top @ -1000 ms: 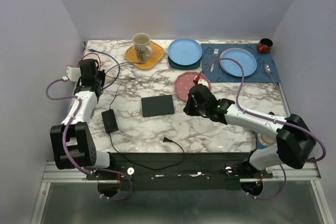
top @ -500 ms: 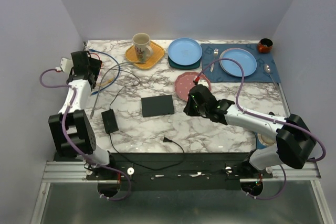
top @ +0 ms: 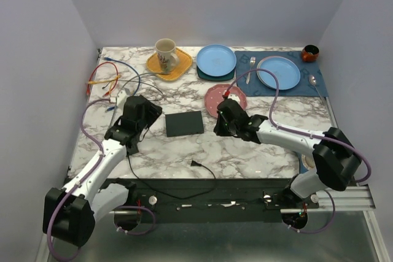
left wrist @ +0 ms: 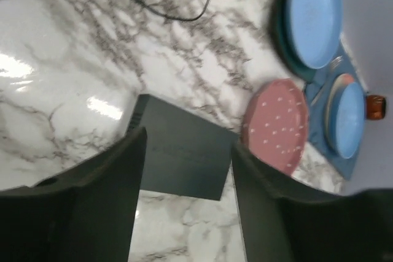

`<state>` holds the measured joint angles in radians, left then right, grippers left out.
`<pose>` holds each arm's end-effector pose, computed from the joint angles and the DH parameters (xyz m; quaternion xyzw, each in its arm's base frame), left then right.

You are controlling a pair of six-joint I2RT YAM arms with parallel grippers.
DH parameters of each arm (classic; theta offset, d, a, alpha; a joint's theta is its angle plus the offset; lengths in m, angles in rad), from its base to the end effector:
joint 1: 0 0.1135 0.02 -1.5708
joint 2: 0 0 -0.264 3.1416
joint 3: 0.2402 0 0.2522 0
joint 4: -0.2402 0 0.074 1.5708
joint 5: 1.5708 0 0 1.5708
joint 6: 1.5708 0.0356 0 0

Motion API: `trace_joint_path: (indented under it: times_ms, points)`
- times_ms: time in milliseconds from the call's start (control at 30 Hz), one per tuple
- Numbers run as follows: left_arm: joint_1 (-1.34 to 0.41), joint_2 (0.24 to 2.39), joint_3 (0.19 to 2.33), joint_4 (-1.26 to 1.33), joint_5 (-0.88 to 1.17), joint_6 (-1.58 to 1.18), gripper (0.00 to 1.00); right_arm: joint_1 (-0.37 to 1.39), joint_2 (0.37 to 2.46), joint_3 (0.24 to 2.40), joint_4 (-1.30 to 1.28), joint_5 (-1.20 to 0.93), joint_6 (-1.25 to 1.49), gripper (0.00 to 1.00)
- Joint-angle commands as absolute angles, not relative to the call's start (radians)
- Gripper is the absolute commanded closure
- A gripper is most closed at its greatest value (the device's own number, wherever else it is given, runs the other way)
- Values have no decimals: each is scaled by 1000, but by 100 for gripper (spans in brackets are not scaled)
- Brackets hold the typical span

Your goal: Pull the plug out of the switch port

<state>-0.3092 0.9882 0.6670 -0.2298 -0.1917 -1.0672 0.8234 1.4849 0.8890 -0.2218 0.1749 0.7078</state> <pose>0.2106 -0.0602 0.2565 -0.3648 0.7899 -0.2441 0.4283 0.2141 0.2219 0.2091 -0.0214 0.9267 0.1953 0.3204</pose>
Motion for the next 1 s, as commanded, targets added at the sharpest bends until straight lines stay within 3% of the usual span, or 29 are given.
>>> trace_joint_path:
  times_ms: [0, 100, 200, 600, 967]
  points:
    - [-336, 979, 553, -232, -261, -1066, 63, 827, 1551, 943, -204, 189, 713, 91]
    - [-336, 997, 537, -236, -311, -1068, 87, 825, 1604, 986, -218, 207, 707, 94]
    - [-331, 1070, 573, -267, -353, -1075, 98, 818, 1660, 1023, -241, 230, 701, 95]
    - [-318, 1425, 634, -154, -212, -1146, 99, 765, 1865, 1210, -265, 198, 664, 99]
    - [-394, 1460, 580, -41, -124, -1126, 100, 776, 1919, 1183, -230, 81, 660, 99]
